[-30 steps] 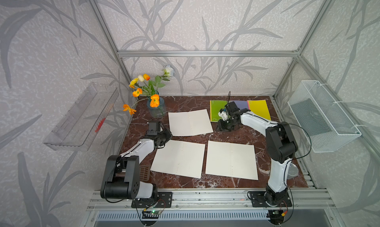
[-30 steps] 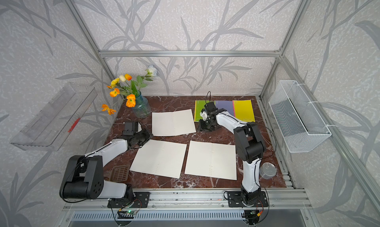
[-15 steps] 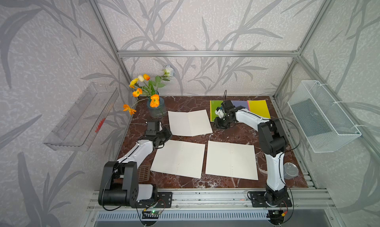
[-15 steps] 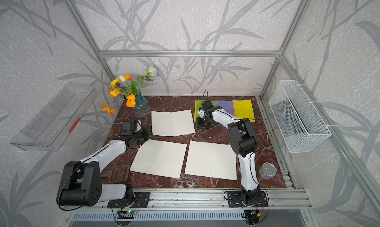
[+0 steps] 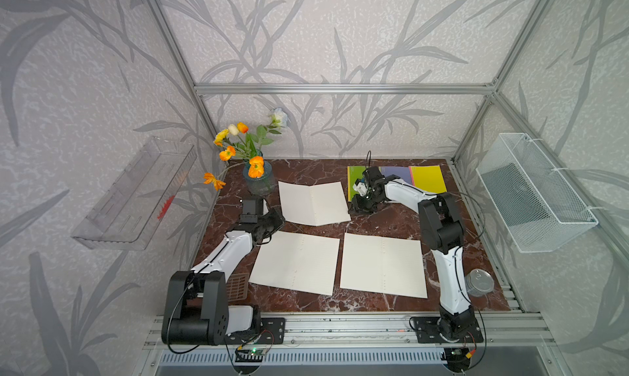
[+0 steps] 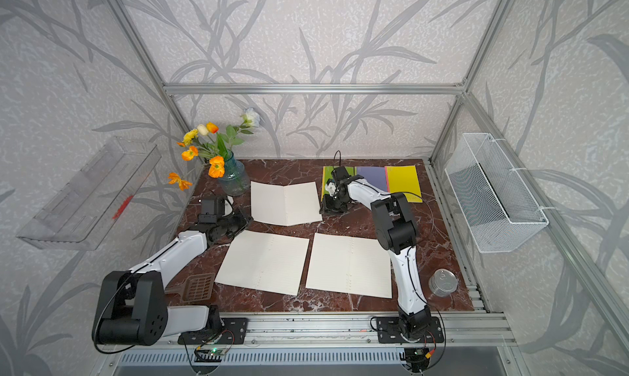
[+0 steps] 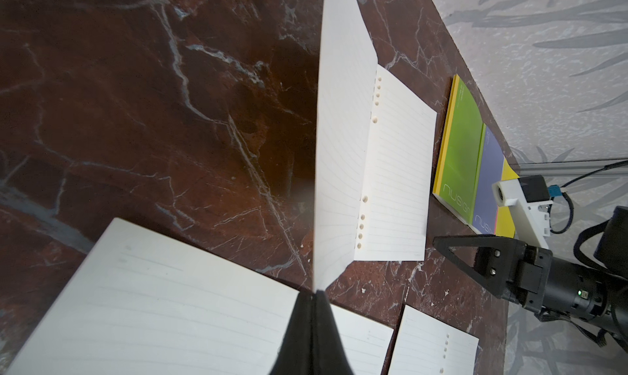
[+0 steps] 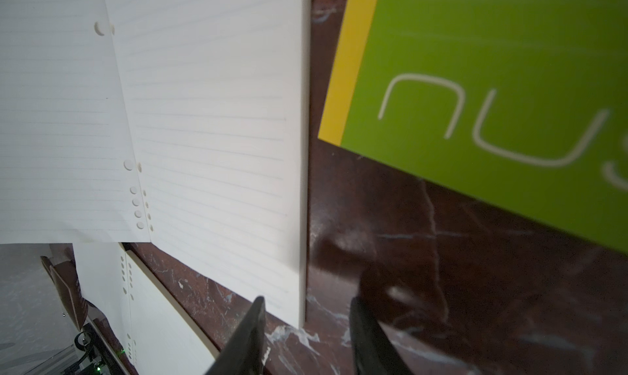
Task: Close the notebook
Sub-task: Close the notebook at the center of the board.
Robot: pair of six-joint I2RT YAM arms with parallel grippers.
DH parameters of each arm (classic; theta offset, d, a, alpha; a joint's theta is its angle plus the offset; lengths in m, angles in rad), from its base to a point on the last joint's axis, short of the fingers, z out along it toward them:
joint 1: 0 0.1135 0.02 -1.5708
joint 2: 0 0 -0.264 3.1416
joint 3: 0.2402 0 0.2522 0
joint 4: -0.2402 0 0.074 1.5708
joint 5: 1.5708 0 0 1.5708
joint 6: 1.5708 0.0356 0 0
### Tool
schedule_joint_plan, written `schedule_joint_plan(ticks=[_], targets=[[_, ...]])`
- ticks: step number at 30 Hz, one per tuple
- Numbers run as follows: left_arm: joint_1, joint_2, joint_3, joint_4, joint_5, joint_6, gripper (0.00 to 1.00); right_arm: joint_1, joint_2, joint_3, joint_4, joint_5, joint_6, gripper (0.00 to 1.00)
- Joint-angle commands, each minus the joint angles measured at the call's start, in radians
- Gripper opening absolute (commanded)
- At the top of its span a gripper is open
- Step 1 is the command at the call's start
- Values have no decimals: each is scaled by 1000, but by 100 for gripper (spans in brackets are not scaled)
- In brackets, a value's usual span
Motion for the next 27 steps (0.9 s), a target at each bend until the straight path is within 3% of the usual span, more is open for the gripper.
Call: schedule_joint_plan(ticks=[1, 27], targets=[[7, -23, 19, 3, 22, 1, 2, 5, 22, 30, -13, -27, 3, 42], [4, 3, 36, 102, 124, -49, 2, 54, 35, 14, 14, -37, 26, 42]])
